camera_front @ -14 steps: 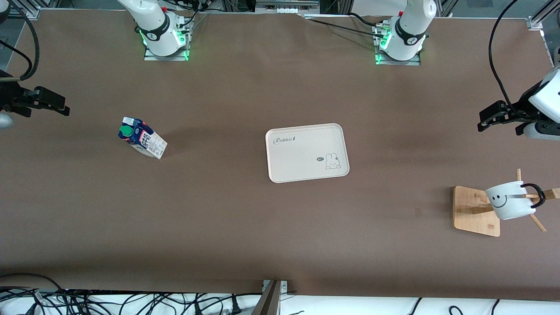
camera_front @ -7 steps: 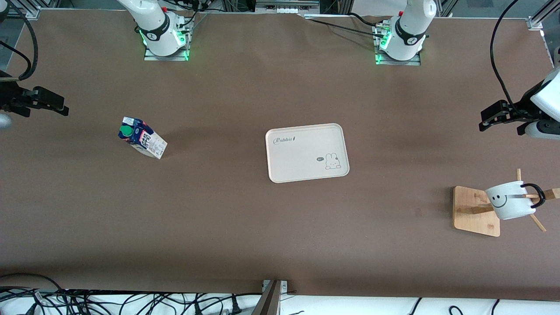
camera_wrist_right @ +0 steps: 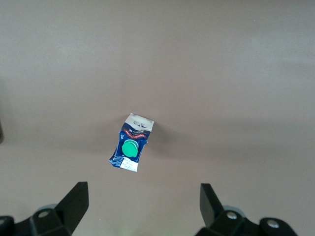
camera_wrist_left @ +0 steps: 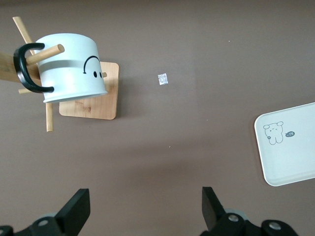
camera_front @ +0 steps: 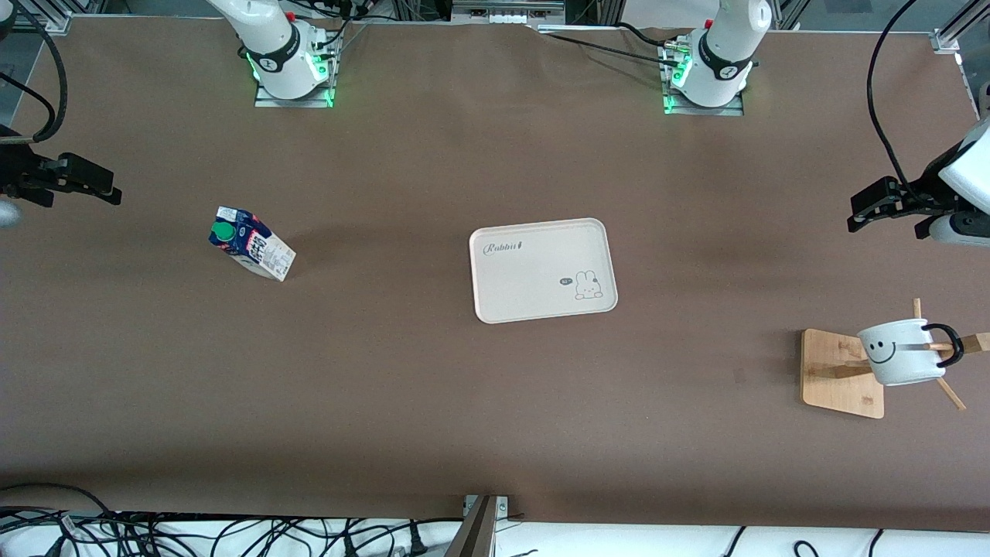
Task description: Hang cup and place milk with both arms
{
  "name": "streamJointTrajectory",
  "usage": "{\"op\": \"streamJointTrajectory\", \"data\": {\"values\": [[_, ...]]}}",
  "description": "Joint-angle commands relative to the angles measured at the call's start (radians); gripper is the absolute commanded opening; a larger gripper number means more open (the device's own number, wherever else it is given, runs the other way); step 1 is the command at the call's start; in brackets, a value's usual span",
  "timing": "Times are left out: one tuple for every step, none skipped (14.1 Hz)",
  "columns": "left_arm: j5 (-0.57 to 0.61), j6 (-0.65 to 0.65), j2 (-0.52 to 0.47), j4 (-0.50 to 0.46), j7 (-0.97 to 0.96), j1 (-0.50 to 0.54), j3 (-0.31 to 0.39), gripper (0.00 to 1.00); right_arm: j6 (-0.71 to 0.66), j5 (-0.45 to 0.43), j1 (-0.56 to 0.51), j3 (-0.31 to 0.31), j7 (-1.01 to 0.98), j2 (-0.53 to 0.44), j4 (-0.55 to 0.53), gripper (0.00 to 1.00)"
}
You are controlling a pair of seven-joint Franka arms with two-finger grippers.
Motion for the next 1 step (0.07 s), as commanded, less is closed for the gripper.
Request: {"op": "streamJointTrajectory", "data": {"values": [[0.018,0.011,-0.022,-0.016,0.006,-0.004,0.005,1.0,-0.015,0.011,-0.016,0.007,-0.02,-0.002,0.013,1.0]]}}
